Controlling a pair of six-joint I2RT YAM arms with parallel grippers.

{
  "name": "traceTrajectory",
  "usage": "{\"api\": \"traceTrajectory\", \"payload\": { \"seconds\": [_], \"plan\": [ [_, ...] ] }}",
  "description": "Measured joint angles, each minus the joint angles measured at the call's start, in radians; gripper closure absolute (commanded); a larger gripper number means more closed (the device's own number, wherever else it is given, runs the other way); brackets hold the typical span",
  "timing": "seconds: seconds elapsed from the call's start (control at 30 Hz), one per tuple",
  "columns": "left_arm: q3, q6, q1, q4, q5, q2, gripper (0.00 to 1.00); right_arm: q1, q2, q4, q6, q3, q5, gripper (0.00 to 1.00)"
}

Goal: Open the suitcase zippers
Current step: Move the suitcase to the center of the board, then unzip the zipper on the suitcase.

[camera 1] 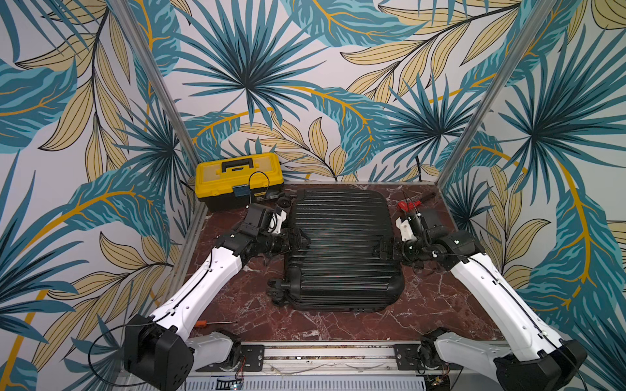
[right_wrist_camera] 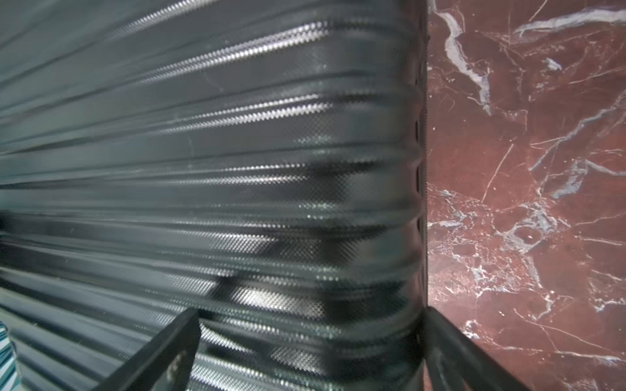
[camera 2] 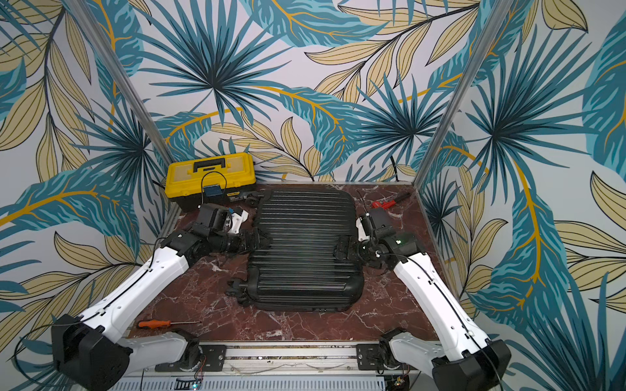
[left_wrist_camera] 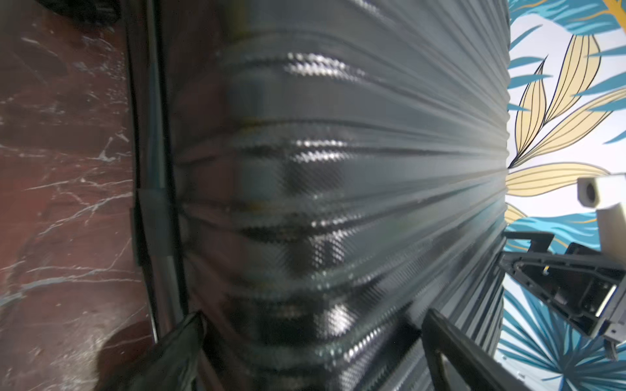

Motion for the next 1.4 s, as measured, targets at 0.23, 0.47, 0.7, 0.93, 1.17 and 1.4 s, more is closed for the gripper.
{"api": "traceTrajectory", "payload": {
  "seconds": [0.23, 0.47, 0.7, 0.93, 1.17, 1.4],
  "plan": [
    [0.108, -0.043, 0.014, 0.094, 0.006, 0.165, 0.02, -0.071, 0.148, 0.016, 0.026, 0.126, 0.027, 0.03],
    [0.231, -0.088, -0.004, 0.196, 0.008, 0.317, 0.02, -0.13, 0.395, 0.016, -0.014, 0.399, 0.164, 0.01],
    [0.156, -0.036, -0.098, 0.286, 0.049, 0.193, 0.0, -0.097, 0.328, 0.051, -0.132, 0.51, 0.172, 0.02],
    [-0.115, 0.193, -0.165, 0.312, -0.141, -0.092, 0.28, 0.062, 0.025, 0.101, -0.246, 0.355, 0.071, 0.19],
    [-0.449, 0.339, -0.275, 0.557, -0.378, -0.301, 0.4, 0.075, -0.077, 0.129, -0.315, 0.23, 0.041, 0.26],
    [-0.552, 0.415, -0.41, 0.696, -0.542, -0.319, 0.45, 0.127, -0.03, 0.1, -0.373, 0.248, 0.034, 0.4]
  ]
}}
